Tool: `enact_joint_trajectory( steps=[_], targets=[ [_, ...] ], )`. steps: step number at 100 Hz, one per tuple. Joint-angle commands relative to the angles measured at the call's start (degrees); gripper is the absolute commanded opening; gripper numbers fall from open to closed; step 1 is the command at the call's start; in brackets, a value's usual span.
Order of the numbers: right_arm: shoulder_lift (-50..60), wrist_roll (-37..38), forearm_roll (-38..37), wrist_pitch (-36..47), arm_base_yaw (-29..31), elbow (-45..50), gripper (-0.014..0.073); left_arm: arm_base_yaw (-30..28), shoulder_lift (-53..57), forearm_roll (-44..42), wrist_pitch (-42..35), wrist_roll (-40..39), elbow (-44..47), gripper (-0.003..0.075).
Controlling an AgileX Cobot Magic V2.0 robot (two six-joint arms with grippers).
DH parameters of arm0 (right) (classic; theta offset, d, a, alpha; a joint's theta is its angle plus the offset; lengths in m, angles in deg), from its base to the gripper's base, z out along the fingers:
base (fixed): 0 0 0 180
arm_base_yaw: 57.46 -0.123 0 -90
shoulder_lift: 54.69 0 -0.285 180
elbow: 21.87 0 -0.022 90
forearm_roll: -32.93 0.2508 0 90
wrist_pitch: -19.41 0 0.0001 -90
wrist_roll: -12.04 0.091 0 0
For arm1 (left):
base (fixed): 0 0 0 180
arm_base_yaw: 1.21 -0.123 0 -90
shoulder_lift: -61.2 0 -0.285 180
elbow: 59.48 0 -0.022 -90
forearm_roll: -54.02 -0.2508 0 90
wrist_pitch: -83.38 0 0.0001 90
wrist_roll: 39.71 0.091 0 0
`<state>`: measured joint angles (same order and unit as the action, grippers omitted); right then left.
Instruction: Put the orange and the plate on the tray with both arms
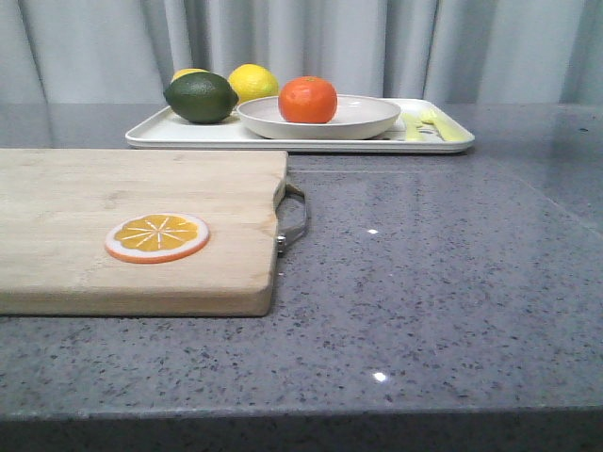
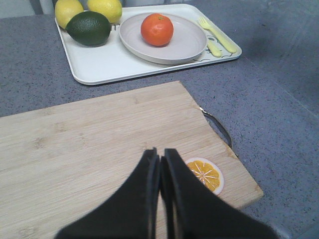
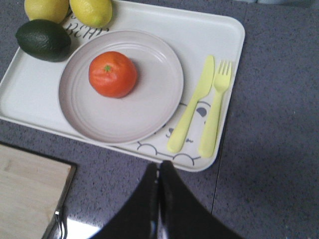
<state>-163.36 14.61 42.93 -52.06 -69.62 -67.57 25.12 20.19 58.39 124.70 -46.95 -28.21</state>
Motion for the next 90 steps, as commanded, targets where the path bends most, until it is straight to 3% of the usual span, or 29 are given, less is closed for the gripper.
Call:
enact_joint_trajectory(
  steps=[1,54,90],
  targets=[
    [6.9,-1.4,0.0,2.7,0.0,3.8,-0.0058,-0.1,0.8,0.9,-4.1,-0.5,-1.5,-0.002],
    [38.6,-2.9,0.0,24.8,0.0,47.6,-0.0058,-0.1,4.1,1.3,-4.1,-0.5,0.4,-0.002],
    [58.0,-2.9,-0.2,31.5,0.0,66.9,-0.0058,-0.1,14.7,1.7,-4.1,-0.5,7.2,-0.002]
  ],
)
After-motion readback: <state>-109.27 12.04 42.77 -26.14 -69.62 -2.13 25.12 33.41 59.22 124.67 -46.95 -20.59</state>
